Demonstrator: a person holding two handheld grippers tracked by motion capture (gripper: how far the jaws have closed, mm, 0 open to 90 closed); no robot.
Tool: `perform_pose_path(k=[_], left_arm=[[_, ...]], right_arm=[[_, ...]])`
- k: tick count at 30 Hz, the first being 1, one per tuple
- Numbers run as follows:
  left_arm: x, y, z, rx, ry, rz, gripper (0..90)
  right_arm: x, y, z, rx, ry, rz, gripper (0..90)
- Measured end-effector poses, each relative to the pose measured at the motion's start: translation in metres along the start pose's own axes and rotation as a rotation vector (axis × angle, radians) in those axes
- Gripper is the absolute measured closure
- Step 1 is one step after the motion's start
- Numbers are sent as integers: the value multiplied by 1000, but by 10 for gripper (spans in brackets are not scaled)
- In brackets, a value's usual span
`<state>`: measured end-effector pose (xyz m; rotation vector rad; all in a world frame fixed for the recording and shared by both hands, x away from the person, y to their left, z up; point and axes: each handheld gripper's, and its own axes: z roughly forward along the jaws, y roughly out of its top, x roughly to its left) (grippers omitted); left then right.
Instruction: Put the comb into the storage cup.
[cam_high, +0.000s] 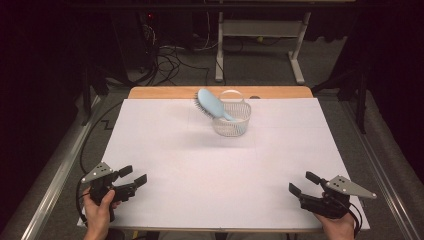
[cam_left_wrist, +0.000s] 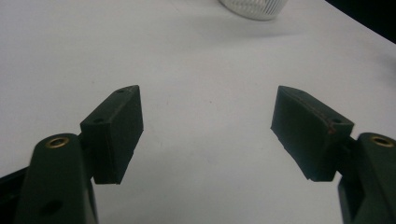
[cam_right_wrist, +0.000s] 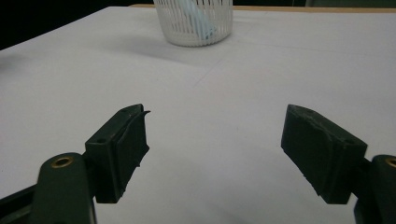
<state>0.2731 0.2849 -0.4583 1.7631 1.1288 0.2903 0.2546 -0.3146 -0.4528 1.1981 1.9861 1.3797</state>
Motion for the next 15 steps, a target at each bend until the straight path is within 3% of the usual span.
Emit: perform_pose_path(k=[8, 15], left_arm=[[3, -6, -5, -11, -8, -14, 256], [4, -9, -3, 22, 4, -6, 253]], right_arm=[[0, 0, 0, 0, 0, 0, 232], [1, 0, -1, -2, 2, -1, 232]])
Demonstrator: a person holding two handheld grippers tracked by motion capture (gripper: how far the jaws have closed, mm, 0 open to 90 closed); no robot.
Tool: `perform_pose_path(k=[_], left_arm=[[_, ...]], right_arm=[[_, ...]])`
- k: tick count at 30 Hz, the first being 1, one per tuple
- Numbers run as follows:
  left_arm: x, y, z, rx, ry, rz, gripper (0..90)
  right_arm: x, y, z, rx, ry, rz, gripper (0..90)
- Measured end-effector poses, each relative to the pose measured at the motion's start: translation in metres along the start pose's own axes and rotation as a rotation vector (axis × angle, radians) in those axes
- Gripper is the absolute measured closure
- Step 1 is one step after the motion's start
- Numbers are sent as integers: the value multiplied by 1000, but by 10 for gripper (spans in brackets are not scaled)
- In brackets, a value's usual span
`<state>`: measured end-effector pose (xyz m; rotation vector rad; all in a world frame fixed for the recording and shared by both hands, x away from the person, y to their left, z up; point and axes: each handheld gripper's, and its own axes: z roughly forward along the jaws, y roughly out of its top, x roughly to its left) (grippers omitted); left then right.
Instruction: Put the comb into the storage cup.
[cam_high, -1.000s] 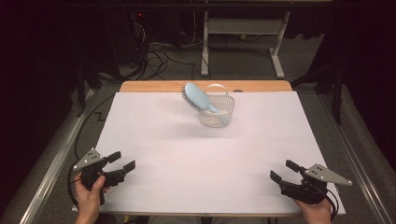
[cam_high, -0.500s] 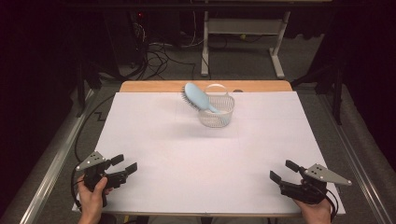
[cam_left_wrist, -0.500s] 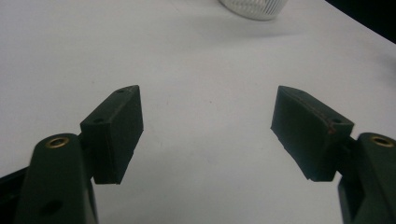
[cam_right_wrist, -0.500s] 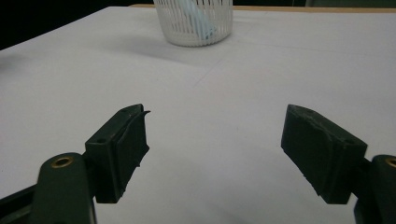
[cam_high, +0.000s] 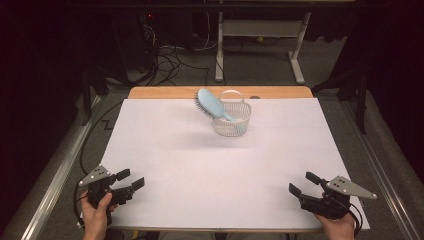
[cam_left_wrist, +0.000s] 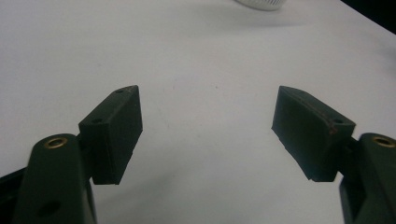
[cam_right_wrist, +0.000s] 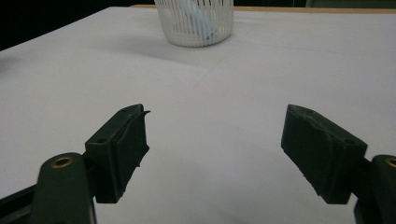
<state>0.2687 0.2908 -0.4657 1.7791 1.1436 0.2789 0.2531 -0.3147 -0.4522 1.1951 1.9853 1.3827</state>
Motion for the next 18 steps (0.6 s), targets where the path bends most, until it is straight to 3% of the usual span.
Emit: perform_pose_path(k=[11, 18], left_arm=[[3, 1, -1, -19, -19, -20, 252], [1, 2, 0, -3, -20, 3, 252]], right_arm=[[-1, -1, -4, -11, 0, 10, 231], [-2, -1, -4, -11, 1, 12, 231]])
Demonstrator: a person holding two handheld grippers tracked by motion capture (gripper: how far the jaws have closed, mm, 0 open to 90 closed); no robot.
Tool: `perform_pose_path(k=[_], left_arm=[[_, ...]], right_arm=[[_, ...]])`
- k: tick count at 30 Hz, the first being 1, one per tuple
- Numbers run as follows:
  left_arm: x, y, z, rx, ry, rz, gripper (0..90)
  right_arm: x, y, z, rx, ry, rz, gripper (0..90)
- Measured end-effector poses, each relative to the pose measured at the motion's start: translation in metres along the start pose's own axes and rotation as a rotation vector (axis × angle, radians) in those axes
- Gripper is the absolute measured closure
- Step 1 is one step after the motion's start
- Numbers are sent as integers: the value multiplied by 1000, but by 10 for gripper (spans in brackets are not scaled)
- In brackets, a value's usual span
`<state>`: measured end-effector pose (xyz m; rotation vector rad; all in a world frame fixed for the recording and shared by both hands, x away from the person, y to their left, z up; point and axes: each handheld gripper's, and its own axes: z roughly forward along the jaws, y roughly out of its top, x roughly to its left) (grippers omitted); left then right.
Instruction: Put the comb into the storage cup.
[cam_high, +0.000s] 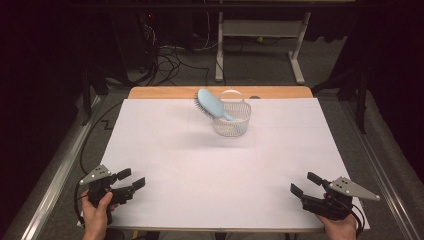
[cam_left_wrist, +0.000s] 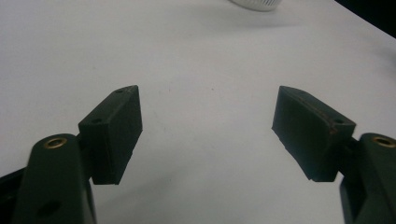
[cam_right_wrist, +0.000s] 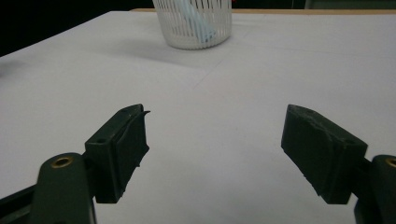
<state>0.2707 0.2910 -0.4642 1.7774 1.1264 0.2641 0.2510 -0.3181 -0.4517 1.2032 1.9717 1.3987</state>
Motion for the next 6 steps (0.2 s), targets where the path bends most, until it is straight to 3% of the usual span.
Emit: perform_pose_path(k=[6], left_arm=[[1, 0, 1, 9, -9, 1, 252]], right_arm=[[0, 0, 0, 1, 2, 0, 231]])
